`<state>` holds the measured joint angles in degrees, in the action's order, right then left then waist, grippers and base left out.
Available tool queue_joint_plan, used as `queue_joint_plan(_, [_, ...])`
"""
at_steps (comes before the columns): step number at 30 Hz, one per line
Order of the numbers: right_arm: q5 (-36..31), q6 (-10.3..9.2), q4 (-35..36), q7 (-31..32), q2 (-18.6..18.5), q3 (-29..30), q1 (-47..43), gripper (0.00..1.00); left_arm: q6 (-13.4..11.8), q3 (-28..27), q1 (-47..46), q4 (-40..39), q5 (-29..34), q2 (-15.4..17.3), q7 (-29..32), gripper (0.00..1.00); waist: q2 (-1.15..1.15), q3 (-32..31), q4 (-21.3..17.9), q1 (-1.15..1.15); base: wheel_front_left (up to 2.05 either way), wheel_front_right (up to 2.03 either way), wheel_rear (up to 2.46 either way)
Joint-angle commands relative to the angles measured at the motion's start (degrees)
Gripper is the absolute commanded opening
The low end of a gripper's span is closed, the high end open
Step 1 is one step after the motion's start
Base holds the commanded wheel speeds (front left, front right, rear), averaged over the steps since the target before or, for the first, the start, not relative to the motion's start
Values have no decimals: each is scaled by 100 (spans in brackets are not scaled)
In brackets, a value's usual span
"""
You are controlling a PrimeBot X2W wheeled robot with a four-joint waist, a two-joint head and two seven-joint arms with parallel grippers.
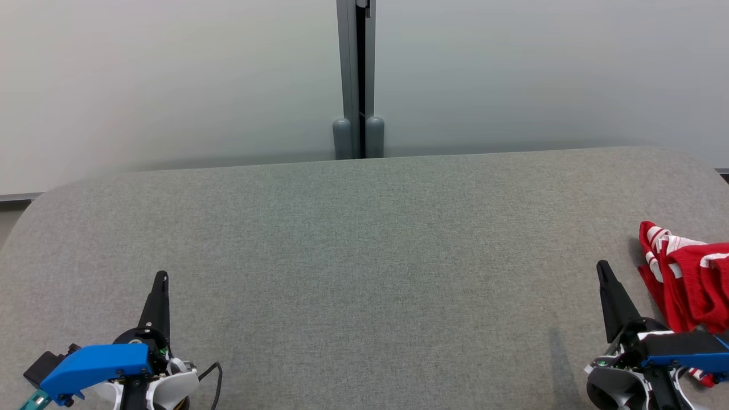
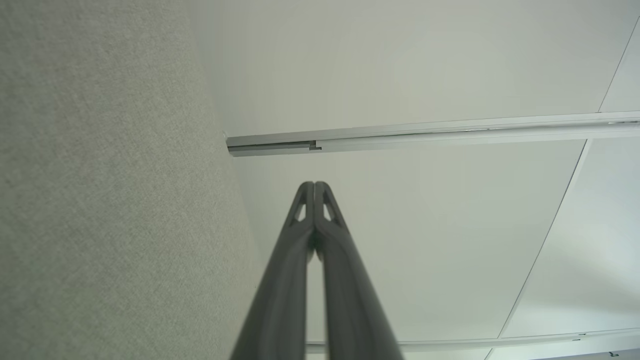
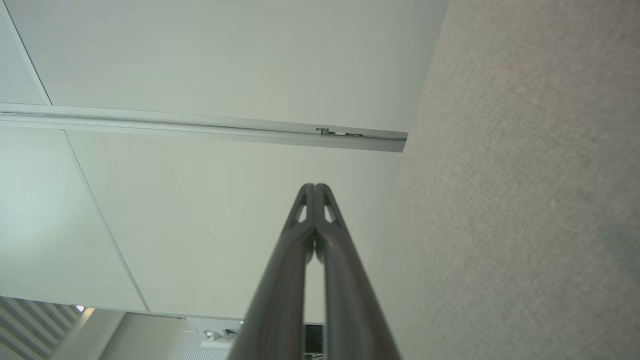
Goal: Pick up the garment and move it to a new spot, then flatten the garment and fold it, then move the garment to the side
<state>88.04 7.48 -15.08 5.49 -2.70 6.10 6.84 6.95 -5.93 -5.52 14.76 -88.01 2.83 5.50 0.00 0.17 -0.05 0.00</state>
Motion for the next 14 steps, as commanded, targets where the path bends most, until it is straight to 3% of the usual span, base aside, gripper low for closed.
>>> queue_joint_plan(1, [101,1,57,41,-31,26,-76,0,40,-31,-84,-49,-104,8,39,0,0,0,1,0,0,0,0])
queue_joint_plan(14, [444,1,130,125,-31,55,-102,0,87,-78,-100,-87,-449,8,127,0,0,0,5,0,0,0,0])
